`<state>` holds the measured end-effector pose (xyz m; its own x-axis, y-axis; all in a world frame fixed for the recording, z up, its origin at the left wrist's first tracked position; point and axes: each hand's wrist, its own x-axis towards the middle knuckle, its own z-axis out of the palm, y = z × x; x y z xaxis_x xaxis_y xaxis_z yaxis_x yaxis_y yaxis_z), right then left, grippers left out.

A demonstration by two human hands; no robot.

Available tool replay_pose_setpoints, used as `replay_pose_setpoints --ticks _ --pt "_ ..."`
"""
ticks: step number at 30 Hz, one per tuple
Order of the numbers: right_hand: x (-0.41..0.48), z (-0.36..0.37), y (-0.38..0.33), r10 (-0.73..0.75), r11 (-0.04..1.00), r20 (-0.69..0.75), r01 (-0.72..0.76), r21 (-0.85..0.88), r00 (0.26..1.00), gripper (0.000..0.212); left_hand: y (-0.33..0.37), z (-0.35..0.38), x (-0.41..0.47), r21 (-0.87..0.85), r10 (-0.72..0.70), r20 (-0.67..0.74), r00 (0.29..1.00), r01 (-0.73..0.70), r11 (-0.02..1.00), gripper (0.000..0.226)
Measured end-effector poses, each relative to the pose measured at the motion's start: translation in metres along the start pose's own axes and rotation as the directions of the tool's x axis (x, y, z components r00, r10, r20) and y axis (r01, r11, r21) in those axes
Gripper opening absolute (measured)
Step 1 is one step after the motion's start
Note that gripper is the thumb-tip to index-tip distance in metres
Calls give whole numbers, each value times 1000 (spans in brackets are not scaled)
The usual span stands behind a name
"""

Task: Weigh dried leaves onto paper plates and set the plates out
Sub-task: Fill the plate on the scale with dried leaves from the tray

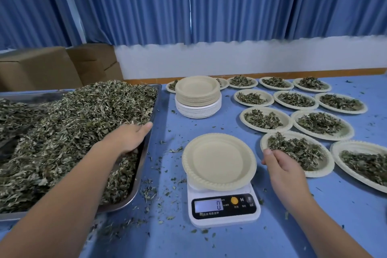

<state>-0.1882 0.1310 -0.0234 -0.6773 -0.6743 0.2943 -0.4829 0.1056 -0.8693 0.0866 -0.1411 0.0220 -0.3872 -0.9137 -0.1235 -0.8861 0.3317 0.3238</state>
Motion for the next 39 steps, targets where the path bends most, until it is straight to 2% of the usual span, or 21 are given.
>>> replay_pose_setpoints --ticks 3,6,9,12,14,16,19,20,22,24,25,27,32,37,39 --pt "-1 -1 -2 22 1000 1 -22 10 1000 37 -4 -15 -7 -9 31 -165 986 -33 999 87" --pt "-2 0 -4 31 999 5 -32 19 999 37 -11 -21 -9 39 79 -215 973 -72 997 92" --pt "-2 1 -5 34 999 0 -34 26 999 37 -22 -11 -10 -41 63 -102 993 -67 997 90" --pt "-2 1 -4 38 999 4 -38 29 999 38 -26 -5 -11 -190 -30 71 997 43 981 85" --pt "-1 1 -4 35 999 5 -35 25 999 38 -24 -10 -9 -145 -39 20 999 42 989 86" --pt "0 1 -4 34 999 3 -34 20 999 37 -20 -17 -8 -11 -26 -113 993 25 1000 92" --pt "0 2 -2 37 999 0 -37 16 999 37 -15 -16 -5 137 62 -223 973 -32 990 81" --pt "0 2 -2 39 999 1 -39 16 999 37 -14 -13 -6 117 93 -206 974 -70 991 80" --pt "-1 3 -2 42 999 3 -42 18 999 37 -13 -5 -9 -11 109 -87 990 -110 994 85" --pt "-1 3 -2 41 999 9 -42 21 999 37 -15 1 -11 -124 12 77 997 -2 992 90" --pt "-1 3 -2 44 999 10 -44 22 999 37 -16 1 -12 -126 -36 131 991 53 991 92" --pt "0 2 -3 48 999 13 -48 17 999 37 -16 -3 -16 -121 -45 139 989 62 991 96" --pt "0 0 -3 42 999 18 -42 18 999 37 -13 -15 -43 -59 99 86 991 -94 994 88" --pt "-2 -1 -5 47 999 19 -47 11 999 36 -21 -8 -84 -34 122 237 964 -117 993 90" --pt "-3 -1 -6 43 999 14 -43 7 999 36 -23 -5 -99 -28 137 237 962 -135 991 89"
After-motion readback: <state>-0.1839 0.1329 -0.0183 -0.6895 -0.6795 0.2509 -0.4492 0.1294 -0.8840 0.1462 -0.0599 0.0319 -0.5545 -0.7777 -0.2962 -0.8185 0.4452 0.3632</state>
